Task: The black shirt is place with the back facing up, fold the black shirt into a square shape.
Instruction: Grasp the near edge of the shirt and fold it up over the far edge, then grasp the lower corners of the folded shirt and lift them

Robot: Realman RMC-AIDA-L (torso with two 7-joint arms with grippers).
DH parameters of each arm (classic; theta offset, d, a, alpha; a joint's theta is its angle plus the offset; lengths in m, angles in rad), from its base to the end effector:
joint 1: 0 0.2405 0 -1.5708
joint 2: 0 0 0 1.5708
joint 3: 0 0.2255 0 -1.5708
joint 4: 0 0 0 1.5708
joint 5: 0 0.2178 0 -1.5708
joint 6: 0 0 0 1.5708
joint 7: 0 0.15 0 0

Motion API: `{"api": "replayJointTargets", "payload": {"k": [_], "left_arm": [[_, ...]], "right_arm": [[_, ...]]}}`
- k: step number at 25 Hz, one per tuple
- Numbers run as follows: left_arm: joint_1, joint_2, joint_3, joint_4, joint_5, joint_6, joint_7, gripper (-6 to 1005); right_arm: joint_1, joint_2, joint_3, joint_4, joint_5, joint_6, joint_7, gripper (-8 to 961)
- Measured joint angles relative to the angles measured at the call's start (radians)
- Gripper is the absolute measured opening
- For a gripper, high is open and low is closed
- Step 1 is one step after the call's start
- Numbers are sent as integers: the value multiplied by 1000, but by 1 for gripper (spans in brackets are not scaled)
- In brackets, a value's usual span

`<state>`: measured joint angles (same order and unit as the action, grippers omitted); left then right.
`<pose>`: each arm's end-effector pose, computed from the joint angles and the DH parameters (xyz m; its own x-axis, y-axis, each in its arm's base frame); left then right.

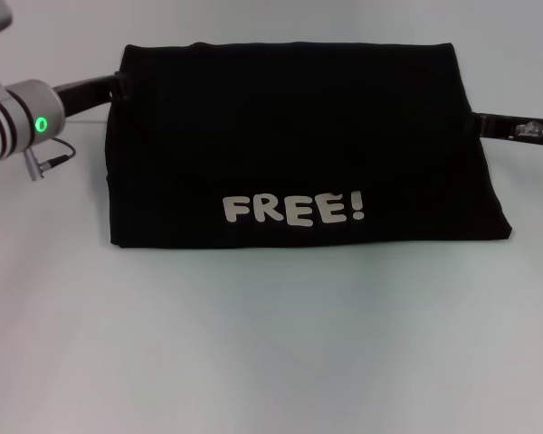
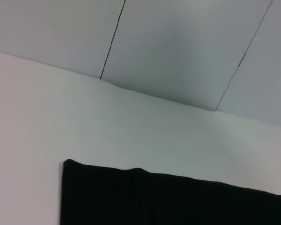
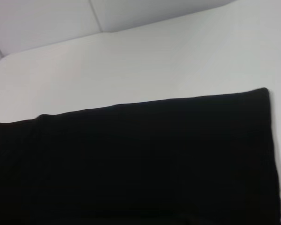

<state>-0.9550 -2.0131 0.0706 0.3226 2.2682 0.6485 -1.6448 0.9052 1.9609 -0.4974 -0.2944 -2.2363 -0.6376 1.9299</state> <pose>-0.2464 0.4745 0.0414 0.4593 0.4736 0.7515 0.8868 -0.1950 -0.4191 0.2588 0.4646 0.0315 0.4800 -0.6155 -0.6251 -0.8654 -0.2153 -0.4525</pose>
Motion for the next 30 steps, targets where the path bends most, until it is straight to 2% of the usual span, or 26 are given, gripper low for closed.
{"api": "replayJointTargets", "payload": {"k": [1, 5, 9, 12, 15, 17, 20, 21, 23, 28, 30], "left_arm": [[-1, -4, 0, 0, 0, -3, 10, 42], [-5, -15, 0, 0, 0, -7, 47, 42], [-6, -20, 32, -2, 0, -9, 90, 153], [-8, -23, 80, 2, 0, -26, 90, 235], [-9, -29, 90, 32, -1, -28, 90, 330], [-1, -31, 90, 64, -2, -2, 83, 396], [35, -32, 98, 125, -1, 107, 52, 512], [56, -32, 113, 153, -1, 162, 30, 561], [102, -32, 150, 208, 2, 269, -18, 659], [220, -49, 254, 340, 19, 452, -155, 843], [256, -57, 298, 373, 40, 476, -208, 910]], "right_arm": [[-3, 8, 2, 0, 0, 17, 4, 34], [-10, 15, 3, -2, 1, 22, 3, 35], [-15, 22, 2, -13, 3, 18, -2, 35], [-26, 37, 4, -44, 36, 26, -36, 135], [-52, 60, 3, -102, 126, 23, -99, 242], [-69, 65, 0, -127, 192, -6, -147, 324], [-97, 45, -2, -136, 259, -125, -176, 445], [-106, 35, -3, -136, 265, -179, -173, 518], [-128, 11, -3, -140, 268, -280, -151, 664], [-193, -50, -27, -142, 252, -501, -51, 888], [-218, -68, -46, -143, 247, -555, -9, 893]]}}
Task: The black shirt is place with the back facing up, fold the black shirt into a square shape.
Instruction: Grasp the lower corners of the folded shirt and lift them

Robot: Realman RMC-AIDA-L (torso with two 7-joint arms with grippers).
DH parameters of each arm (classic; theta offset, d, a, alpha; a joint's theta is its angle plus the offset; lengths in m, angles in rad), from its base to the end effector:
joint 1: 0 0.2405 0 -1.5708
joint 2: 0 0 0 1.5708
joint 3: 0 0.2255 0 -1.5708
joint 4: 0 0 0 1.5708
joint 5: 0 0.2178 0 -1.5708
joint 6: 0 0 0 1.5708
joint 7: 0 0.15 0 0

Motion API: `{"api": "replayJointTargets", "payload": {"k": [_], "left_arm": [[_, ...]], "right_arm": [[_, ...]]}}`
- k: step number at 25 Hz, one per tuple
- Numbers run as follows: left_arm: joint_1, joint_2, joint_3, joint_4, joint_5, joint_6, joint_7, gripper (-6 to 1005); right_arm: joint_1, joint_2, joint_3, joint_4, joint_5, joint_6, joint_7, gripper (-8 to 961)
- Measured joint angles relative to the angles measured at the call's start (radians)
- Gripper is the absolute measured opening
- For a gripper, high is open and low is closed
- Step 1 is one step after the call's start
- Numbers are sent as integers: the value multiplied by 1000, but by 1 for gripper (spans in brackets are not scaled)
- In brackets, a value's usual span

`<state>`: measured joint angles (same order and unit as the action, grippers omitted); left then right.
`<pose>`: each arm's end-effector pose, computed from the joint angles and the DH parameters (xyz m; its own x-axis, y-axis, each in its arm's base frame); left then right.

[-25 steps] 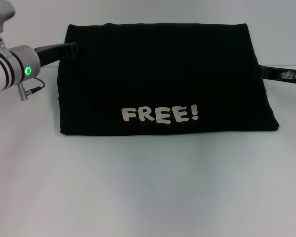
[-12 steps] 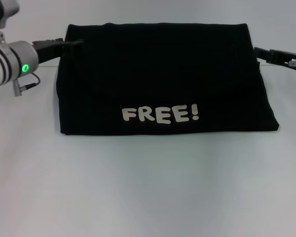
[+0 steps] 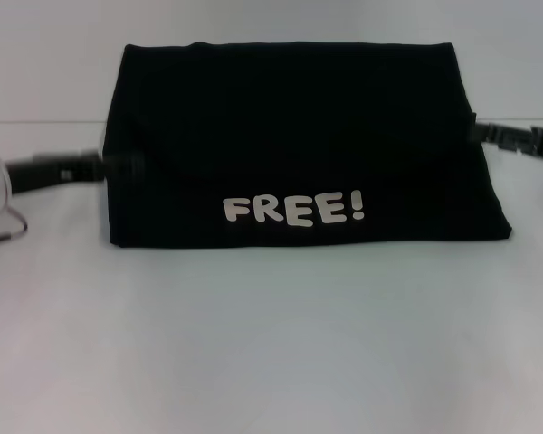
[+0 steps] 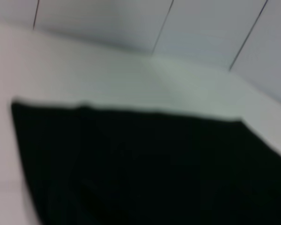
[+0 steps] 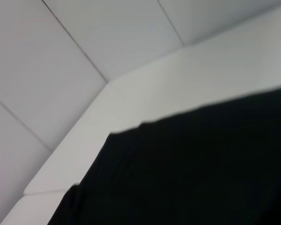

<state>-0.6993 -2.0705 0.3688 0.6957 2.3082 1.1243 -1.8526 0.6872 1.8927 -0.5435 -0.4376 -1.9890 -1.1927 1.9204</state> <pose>-0.2752 0.4060 0.0600 0.5350 0.5909 0.6039 0.8444 -0.3961 -0.3606 0.2715 0.4070 0.0731 0.3633 -0.6380 -0.6790 -0.9133 -0.3878 -0.1242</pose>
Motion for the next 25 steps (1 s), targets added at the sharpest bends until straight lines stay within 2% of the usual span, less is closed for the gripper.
{"api": "replayJointTargets", "payload": {"k": [3, 7, 25], "left_arm": [[26, -16, 45, 17, 63, 6, -58, 909], [29, -26, 66, 9, 122, -21, -85, 909], [22, -29, 132, -26, 153, -38, -87, 899]], "right_arm": [[-27, -11, -12, -3, 0, -31, 40, 900], [-40, -13, -12, -3, -1, -37, 48, 909], [-40, -13, -12, -10, -1, -19, 60, 914]]}}
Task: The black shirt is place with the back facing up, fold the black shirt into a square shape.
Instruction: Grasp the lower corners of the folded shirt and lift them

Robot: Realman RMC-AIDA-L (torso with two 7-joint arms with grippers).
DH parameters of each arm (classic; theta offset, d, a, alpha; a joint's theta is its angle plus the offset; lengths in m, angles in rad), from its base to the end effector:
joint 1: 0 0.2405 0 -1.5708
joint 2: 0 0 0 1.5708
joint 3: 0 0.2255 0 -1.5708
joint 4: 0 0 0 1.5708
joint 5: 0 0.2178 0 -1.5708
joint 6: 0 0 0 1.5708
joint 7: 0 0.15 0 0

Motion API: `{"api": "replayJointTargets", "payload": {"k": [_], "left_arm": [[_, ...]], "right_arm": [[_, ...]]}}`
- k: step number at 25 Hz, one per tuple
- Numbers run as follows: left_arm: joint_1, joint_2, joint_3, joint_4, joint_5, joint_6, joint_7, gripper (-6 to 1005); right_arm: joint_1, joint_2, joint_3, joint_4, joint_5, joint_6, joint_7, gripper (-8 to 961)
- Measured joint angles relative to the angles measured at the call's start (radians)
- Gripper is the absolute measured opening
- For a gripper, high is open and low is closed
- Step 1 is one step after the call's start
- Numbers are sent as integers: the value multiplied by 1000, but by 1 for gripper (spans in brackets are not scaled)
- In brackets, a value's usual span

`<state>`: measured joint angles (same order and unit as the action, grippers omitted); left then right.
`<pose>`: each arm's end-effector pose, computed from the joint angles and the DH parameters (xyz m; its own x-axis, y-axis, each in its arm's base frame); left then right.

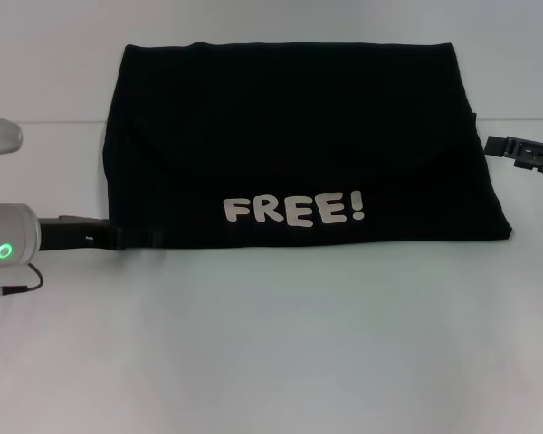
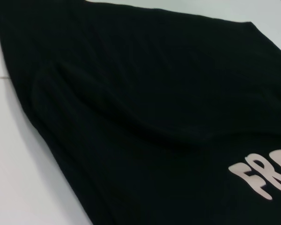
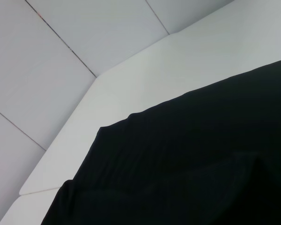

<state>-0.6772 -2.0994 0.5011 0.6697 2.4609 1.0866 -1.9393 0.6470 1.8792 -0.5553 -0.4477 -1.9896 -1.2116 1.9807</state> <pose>-0.2892 0.3867 0.0201 0.5556 0.7190 0.4174 0.8240 -0.4094 -0.3916 0.2862 0.3962 0.0792 0.3040 -0.6709 -0.6763 -0.9392 -0.3301 -0.0947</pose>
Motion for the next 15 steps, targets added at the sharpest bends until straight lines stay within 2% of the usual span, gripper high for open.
{"api": "replayJointTargets", "payload": {"k": [10, 15], "left_arm": [[-1, 0, 3, 1, 22, -14, -8, 785], [-4, 1, 5, 1, 23, -15, -8, 583]], "right_arm": [[-4, 0, 0, -2, -4, 0, 1, 915], [-6, 0, 0, -2, -7, -3, 2, 915]]}}
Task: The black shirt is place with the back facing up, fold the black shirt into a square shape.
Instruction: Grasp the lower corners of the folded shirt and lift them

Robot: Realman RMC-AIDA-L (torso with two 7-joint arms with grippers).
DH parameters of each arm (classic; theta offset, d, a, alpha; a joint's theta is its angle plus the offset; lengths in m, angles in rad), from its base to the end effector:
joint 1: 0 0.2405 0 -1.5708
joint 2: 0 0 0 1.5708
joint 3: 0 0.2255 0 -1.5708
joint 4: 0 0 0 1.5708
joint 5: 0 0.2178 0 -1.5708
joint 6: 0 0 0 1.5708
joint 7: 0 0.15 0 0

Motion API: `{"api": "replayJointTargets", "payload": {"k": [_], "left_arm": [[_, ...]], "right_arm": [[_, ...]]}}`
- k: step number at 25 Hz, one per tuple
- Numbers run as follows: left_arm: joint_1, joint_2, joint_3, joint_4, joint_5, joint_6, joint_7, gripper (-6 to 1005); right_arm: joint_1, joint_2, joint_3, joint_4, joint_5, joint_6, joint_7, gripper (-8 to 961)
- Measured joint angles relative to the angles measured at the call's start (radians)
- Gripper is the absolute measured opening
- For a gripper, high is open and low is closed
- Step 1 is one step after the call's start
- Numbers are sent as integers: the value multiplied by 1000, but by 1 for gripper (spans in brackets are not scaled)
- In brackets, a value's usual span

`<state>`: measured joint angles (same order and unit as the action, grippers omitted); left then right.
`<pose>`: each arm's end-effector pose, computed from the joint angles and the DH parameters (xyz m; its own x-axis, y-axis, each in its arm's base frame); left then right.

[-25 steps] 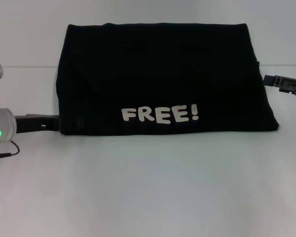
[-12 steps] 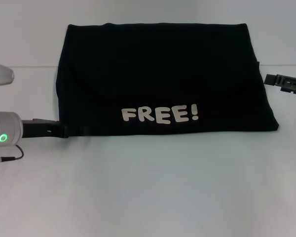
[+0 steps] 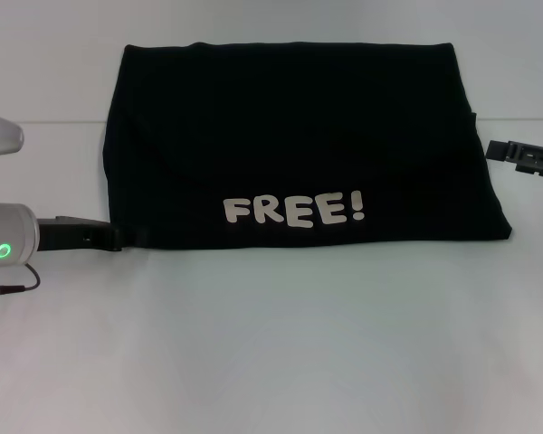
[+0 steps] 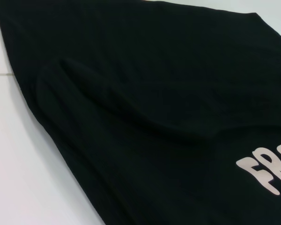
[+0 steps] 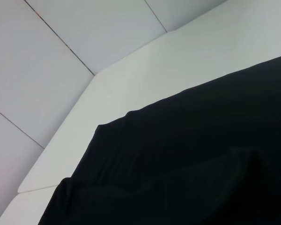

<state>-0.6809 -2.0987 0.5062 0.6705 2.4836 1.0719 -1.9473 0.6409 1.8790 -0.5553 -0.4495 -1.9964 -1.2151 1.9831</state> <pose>-0.2911 0.3878 0.0205 0.5625 0.7227 0.4016 0.8157 -0.4060 -0.4120 0.2887 0.3939 0.0790 0.3024 -0.6765 -0.6715 -0.9407 -0.3255 -0.0958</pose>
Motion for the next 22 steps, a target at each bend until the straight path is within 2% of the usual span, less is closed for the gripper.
{"api": "replayJointTargets", "payload": {"k": [4, 9, 13, 14, 22], "left_arm": [[-2, 1, 0, 0, 0, 0, 0, 452], [-7, 3, 3, 0, 0, -1, -1, 303], [-9, 4, 4, 0, 0, -1, -1, 116], [-10, 4, 4, 0, 0, -1, -1, 69], [-13, 5, 5, 0, 0, -2, 2, -1]], "right_arm": [[-4, -4, 0, -2, -24, -1, 7, 915], [15, -12, 0, -28, -163, 17, 81, 915], [43, -13, -1, -38, -287, 37, 139, 915], [50, -10, -1, -38, -303, 41, 143, 915], [82, 30, -7, -14, -389, 132, 155, 914]]}}
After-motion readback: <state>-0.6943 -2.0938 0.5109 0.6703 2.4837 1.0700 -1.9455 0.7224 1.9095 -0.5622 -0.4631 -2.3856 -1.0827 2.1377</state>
